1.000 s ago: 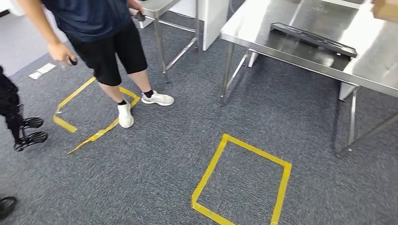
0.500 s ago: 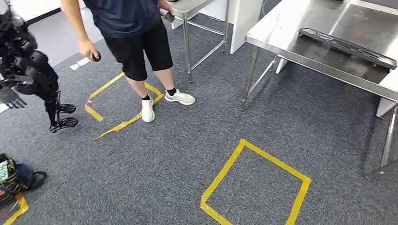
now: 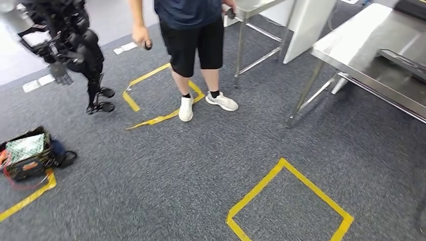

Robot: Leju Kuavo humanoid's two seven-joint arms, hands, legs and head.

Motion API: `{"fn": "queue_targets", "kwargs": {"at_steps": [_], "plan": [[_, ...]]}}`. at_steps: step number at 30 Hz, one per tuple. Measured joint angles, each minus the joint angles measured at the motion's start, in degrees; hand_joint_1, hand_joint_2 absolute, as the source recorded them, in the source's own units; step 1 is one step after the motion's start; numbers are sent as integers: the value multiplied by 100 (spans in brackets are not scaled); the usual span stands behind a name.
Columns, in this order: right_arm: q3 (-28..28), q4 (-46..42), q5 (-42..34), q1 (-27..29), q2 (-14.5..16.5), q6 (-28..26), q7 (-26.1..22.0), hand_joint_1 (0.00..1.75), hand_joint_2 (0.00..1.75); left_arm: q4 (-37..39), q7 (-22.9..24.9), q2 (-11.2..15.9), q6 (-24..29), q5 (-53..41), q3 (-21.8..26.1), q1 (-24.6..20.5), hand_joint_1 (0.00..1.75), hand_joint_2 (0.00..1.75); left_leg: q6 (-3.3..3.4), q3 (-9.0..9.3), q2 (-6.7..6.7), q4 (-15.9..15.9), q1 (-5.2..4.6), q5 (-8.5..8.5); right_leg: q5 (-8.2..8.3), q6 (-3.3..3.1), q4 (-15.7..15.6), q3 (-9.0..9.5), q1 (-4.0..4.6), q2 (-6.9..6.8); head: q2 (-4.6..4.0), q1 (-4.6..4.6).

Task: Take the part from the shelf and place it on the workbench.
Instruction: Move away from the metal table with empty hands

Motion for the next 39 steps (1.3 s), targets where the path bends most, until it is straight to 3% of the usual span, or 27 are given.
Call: {"fn": "queue_targets", "kwargs": {"at_steps": [2,3,4,6,7,9,11,13,15,17,18,19,20,22,24,26,27,29,31,33,34,36,37,39], "plan": [[-14,6,-6,11,-9,0,9,0,175,0,1,1,-1,-1,0,-4,0,0,13,-32,-167,2,-4,22,-234,3,716,-354,-9,111,0,9],[-17,8,-7,17,-12,-1,15,0,175,0,1,-1,-2,-1,0,4,0,0,8,-39,-254,5,-4,31,-224,40,814,-413,-14,123,0,10],[-21,9,-9,24,-16,-2,19,0,175,0,1,-2,-4,-1,0,12,0,0,-3,-39,-342,7,0,41,-111,96,656,-353,-24,137,0,10],[-29,12,-12,29,-26,-9,25,0,175,0,1,-7,-11,-1,0,20,0,0,-42,-41,-507,18,5,59,256,201,-174,8,-62,298,0,15],[-35,14,-14,30,-31,-12,26,0,175,0,1,-8,-15,-1,0,18,0,0,-71,-50,-581,31,-4,63,402,209,-553,170,-75,393,0,15],[-45,18,-14,17,-34,-15,26,0,175,0,-2,-7,-22,-5,0,16,0,0,-144,-81,-688,44,-18,78,511,147,-883,298,-71,490,0,9],[-50,18,-8,-3,-31,-16,26,0,175,0,-5,-4,-32,-11,-1,30,0,0,-219,-113,-762,36,-1,105,541,49,-887,305,-54,376,0,1],[-51,19,6,-1,-28,-16,26,0,175,0,-8,-2,-45,-17,-2,42,0,0,-268,-209,-559,206,10,-16,582,-43,-903,321,-69,248,0,-18],[-51,20,19,27,-33,-15,26,0,175,0,-13,-4,-62,-25,-5,32,0,0,-305,-498,-207,830,14,-399,601,-98,-910,312,-65,100,0,-57],[-51,23,26,55,-40,-15,27,0,175,0,-15,-9,-78,-33,-8,26,0,0,-342,-831,-73,1553,28,-727,597,-115,-908,283,-37,-64,0,-78],[-51,24,28,61,-42,-15,27,0,175,0,-16,-11,-84,-37,-9,32,0,0,-350,-891,-57,1702,32,-749,592,-119,-908,270,-28,-144,0,-78],[-51,25,30,60,-43,-14,27,0,175,0,-16,-11,-85,-36,-8,39,0,0,-349,-831,-41,1621,32,-668,586,-124,-907,264,-23,-221,0,-79],[-51,25,30,56,-41,-13,27,0,175,0,-16,-9,-85,-36,-8,42,0,0,-341,-660,-5,1337,32,-517,578,-126,-907,264,-22,-293,0,-79],[-51,25,34,44,-38,-11,27,0,175,0,-16,-5,-85,-36,-8,32,0,0,-301,-180,242,546,21,-223,548,-105,-903,298,5,-426,0,-79],[-51,25,39,33,-38,-11,28,0,175,-1,-17,-4,-85,-38,-9,16,0,0,-245,58,428,130,-14,-126,515,-51,-899,343,39,-546,0,-61],[-51,25,43,16,-36,-10,28,0,175,-2,-19,-1,-85,-42,-9,14,0,0,-171,39,330,82,-62,-109,504,12,-911,396,38,-678,0,-49],[-51,25,44,4,-38,-10,28,0,175,-2,-19,-2,-85,-44,-9,23,0,0,-127,43,258,51,-65,-81,486,43,-901,406,22,-679,0,-53],[-51,24,46,3,-32,-9,28,0,175,-2,-19,5,-85,-52,-8,29,0,0,-41,53,108,-24,-40,-11,303,58,-609,284,-2,-397,0,-42],[-51,26,45,22,-26,-9,29,0,175,-2,-30,10,-98,-63,-8,19,0,0,4,35,-52,-50,-22,28,-33,11,145,-82,-27,-12,0,-21],[-51,28,43,34,-26,-9,29,0,175,-2,-49,9,-125,-68,-9,23,0,0,11,17,-238,-47,-25,40,-185,27,718,-381,-34,103,0,-17],[-51,29,43,41,-28,-9,29,0,175,-1,-56,7,-133,-66,-9,32,0,0,5,19,-338,-43,-21,45,-98,79,650,-372,-42,125,0,-16],[-51,30,51,55,-32,-5,28,0,175,0,-71,1,-138,-54,-9,46,0,0,-33,21,-522,-26,-9,49,267,210,-85,-73,-85,284,0,-13],[-51,31,56,62,-30,2,27,0,175,0,-80,3,-137,-44,-9,46,0,0,-66,11,-601,-4,-14,44,425,233,-473,85,-102,408,0,-9],[-51,34,63,52,-25,17,26,0,175,0,-100,9,-136,-25,-8,49,0,0,-137,-34,-714,29,-25,43,555,170,-830,231,-109,556,0,-13]]}}
